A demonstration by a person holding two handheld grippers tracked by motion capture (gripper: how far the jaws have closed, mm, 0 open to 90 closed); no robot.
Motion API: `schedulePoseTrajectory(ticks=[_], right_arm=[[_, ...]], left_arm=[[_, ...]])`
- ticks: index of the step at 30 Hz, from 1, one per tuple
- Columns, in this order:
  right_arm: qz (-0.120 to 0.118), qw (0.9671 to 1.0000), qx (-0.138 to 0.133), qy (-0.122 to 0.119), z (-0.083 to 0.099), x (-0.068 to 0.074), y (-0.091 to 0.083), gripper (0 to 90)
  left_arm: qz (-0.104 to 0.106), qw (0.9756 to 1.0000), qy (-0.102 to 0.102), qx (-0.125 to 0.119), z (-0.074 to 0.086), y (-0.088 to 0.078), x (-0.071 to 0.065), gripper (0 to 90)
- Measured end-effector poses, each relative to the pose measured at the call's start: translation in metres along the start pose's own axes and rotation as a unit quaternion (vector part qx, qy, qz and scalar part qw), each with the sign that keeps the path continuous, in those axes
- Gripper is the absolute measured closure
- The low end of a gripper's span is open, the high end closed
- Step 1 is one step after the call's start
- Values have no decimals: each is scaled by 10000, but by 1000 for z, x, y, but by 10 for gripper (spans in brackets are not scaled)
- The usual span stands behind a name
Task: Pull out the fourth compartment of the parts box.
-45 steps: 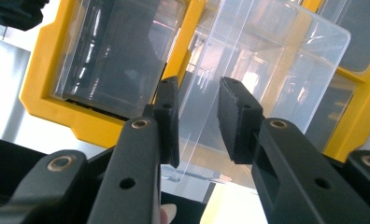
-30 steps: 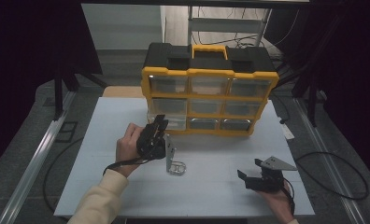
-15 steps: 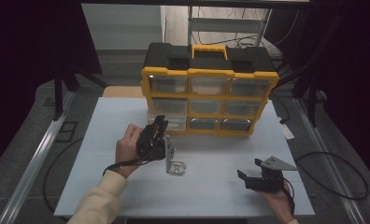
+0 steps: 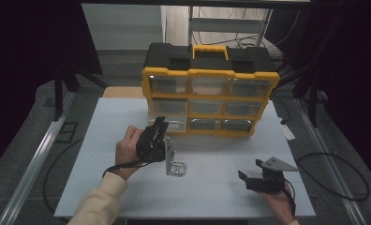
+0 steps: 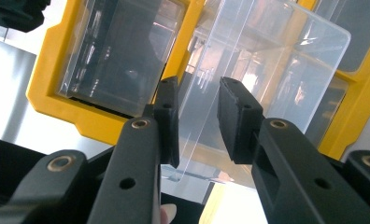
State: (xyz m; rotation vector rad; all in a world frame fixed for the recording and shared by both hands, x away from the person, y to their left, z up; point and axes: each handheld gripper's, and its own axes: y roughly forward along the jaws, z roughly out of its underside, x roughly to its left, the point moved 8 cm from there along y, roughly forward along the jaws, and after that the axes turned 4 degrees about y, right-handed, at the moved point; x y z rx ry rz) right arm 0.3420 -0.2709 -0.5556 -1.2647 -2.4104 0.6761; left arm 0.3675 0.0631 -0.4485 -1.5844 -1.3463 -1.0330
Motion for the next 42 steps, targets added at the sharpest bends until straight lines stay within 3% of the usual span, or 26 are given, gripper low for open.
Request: schedulePoseTrajectory(ticks=[18,24,36,41,42], right_arm=[[8,10000,15,-5,1,0,0,139],[11,10000,20,-9,1,0,1,139],[18,10000,33,-3,1,0,1,140],[14,10000,44,-9,1,0,1,140],[15,10000,43,-5,1,0,1,140]], left_arm=[[-1,10000,33,-26,1,-4,-2,700],[-75,9998,153,-33,-1,-5,-6,698],[-63,10000,65,-33,0,-4,-7,689],[-7,9999,42,-113,-2,-5,-7,556],[81,9999,-30,-129,-4,-7,-7,471]])
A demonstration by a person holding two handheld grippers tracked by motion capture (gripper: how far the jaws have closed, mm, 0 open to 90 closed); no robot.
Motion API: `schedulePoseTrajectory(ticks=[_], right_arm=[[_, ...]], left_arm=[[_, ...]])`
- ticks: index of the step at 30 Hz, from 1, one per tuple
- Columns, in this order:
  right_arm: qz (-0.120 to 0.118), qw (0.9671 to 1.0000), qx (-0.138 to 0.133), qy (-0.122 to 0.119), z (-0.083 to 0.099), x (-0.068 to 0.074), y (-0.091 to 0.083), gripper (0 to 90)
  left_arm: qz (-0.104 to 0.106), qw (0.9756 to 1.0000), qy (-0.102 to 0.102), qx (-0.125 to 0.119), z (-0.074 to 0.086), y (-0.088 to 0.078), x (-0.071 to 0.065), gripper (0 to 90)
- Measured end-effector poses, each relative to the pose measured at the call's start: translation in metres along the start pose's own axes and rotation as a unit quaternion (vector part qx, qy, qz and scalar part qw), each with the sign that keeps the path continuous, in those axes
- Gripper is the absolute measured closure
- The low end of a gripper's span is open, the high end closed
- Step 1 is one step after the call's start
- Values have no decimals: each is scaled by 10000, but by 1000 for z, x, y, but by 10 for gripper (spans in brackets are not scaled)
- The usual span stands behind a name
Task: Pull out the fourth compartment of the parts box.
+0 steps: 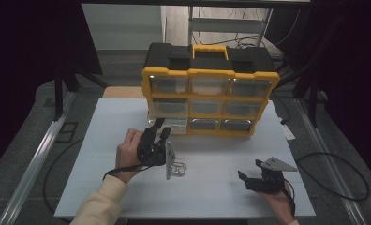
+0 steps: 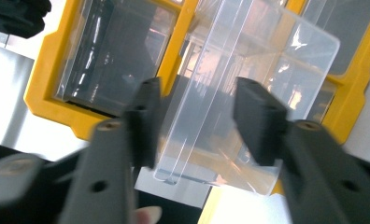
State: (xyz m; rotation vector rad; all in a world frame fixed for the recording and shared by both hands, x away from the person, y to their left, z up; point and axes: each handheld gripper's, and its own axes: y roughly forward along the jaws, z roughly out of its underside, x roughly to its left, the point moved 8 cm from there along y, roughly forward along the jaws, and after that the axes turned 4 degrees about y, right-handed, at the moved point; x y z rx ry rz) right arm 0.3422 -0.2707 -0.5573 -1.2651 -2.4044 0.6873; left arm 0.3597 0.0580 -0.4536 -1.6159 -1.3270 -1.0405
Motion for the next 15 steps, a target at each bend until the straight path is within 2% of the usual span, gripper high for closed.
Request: schedulePoseTrajectory(ticks=[3,6,8,15], right_arm=[[-4,10000,2,8,0,0,0,140],[-8,10000,-8,19,-1,-1,0,140],[-15,10000,-4,32,-1,-1,1,140],[-81,10000,-22,40,-2,0,0,140]], left_arm=[[231,9995,-230,-34,-2,-2,-1,401],[440,9976,-523,-97,-4,-4,-1,375],[602,9955,-716,-131,-4,-6,-2,360],[1036,9890,-1040,-152,-3,-12,-10,323]])
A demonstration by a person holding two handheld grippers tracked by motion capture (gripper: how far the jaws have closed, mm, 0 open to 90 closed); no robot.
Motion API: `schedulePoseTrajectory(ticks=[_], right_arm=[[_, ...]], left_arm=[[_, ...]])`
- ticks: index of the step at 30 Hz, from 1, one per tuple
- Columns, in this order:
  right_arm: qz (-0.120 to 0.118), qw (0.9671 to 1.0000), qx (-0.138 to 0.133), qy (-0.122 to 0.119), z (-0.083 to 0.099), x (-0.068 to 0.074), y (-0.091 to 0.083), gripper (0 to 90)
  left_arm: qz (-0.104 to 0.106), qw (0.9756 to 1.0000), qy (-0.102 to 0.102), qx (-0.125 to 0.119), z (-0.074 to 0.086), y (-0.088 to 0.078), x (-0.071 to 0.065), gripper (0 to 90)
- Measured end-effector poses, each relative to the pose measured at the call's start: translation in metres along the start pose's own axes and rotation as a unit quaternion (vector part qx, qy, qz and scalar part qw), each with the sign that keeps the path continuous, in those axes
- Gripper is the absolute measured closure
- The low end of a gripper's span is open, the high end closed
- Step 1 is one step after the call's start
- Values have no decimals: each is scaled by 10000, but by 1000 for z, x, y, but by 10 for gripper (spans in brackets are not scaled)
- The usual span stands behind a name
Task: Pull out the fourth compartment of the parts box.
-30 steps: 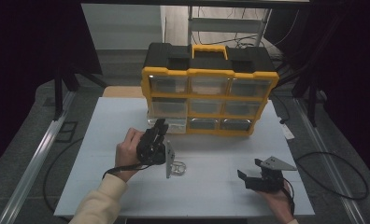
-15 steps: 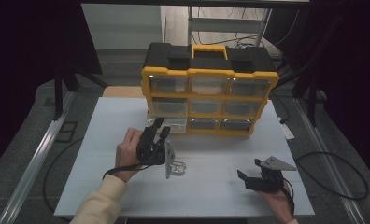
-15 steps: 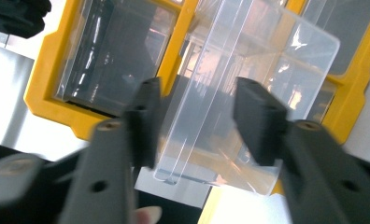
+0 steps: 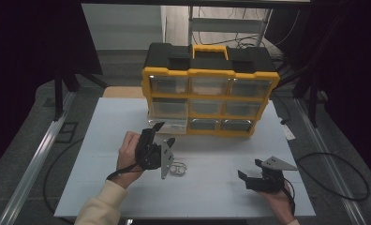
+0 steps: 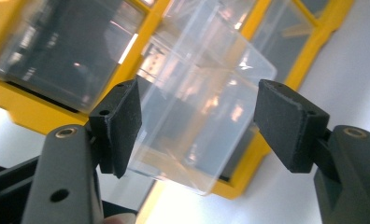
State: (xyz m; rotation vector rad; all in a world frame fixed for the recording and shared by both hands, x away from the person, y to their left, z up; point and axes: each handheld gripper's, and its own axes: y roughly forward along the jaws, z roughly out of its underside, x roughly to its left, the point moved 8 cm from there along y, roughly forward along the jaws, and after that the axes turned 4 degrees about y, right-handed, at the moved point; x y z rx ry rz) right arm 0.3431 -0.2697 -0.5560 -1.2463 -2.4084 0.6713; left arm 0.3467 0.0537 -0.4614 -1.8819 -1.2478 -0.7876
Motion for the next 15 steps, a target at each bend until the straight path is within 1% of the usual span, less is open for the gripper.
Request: schedulePoseTrajectory(ticks=[3,4,5,8,11,13,15], right_arm=[[-16,10000,-4,10,0,0,0,140],[-21,10000,1,22,0,0,0,140],[-21,10000,-10,39,0,-1,0,140],[-20,10000,-6,64,-1,-1,0,140],[4,10000,-4,45,-1,-1,1,140],[11,10000,5,36,-1,-1,1,140],[27,10000,7,31,-1,-1,1,140]], left_arm=[[144,9998,-103,-31,1,-2,-3,321],[213,9997,-149,-10,2,-3,-4,318],[328,9992,-235,23,2,-4,-5,311],[412,9986,-337,-13,3,-7,-5,297],[529,9974,-479,-44,3,-11,-5,284],[706,9959,-574,5,4,-12,-7,274],[793,9949,-622,19,5,-13,-9,269]])
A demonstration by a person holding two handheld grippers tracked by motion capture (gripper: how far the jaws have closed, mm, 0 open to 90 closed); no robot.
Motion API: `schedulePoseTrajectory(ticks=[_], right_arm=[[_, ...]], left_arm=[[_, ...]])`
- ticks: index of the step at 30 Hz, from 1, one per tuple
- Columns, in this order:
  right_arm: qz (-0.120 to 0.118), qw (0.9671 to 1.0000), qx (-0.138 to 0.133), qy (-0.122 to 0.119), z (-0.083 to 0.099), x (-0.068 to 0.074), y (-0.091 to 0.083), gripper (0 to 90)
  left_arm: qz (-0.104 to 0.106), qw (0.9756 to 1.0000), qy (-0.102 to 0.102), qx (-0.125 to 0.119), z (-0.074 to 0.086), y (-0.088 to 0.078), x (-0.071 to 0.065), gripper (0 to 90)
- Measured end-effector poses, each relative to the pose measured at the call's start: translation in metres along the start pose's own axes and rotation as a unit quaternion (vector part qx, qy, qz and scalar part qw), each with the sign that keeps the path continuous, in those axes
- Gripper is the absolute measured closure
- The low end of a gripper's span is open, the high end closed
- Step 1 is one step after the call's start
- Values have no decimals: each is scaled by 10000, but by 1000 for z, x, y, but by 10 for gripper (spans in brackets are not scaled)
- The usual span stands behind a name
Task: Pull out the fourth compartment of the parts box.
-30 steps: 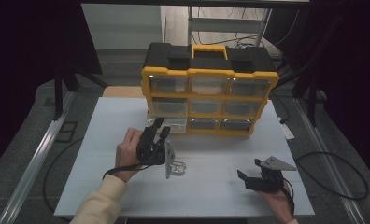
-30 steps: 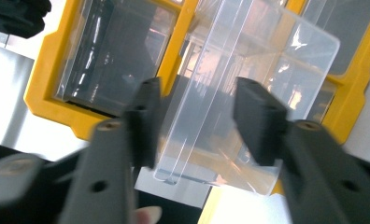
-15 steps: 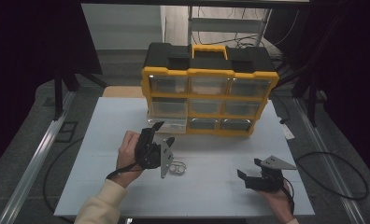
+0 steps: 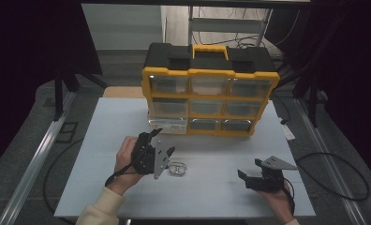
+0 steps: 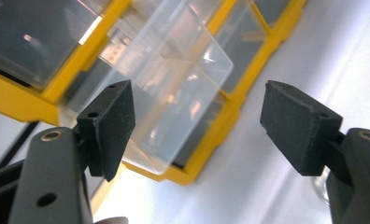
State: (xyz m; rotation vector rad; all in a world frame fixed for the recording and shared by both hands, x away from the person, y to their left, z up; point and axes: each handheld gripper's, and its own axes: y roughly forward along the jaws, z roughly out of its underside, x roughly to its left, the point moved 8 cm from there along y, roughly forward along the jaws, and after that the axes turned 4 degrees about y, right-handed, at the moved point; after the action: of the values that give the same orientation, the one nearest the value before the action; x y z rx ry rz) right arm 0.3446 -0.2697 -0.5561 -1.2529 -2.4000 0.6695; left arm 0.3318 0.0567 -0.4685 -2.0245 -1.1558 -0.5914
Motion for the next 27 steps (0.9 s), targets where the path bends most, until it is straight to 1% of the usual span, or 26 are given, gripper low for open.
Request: schedulePoseTrajectory(ticks=[3,9,12,15,17,21,23,25,27], right_arm=[[2,10000,-17,-8,0,0,-1,140],[-4,10000,-15,-19,1,-1,-2,140],[-7,10000,-16,-59,1,0,-3,140],[-25,10000,-17,-84,1,1,-4,140],[-21,10000,-30,-77,1,1,-4,140],[-12,10000,-9,-92,1,1,-3,140],[-3,10000,-6,-92,1,1,-3,141],[-3,10000,-6,-93,1,1,-3,140],[-6,10000,-3,-90,1,0,-3,140]], left_arm=[[119,9999,-105,9,1,1,-3,257],[427,9989,-157,55,0,3,-11,201],[484,9986,-204,76,1,3,-12,190],[642,9973,-351,56,2,1,-14,189],[765,9962,-404,97,3,1,-16,184],[863,9952,-452,78,3,0,-18,183],[965,9941,-491,62,2,1,-21,183],[1020,9935,-503,65,2,2,-22,184],[1105,9922,-573,64,3,3,-23,184]])
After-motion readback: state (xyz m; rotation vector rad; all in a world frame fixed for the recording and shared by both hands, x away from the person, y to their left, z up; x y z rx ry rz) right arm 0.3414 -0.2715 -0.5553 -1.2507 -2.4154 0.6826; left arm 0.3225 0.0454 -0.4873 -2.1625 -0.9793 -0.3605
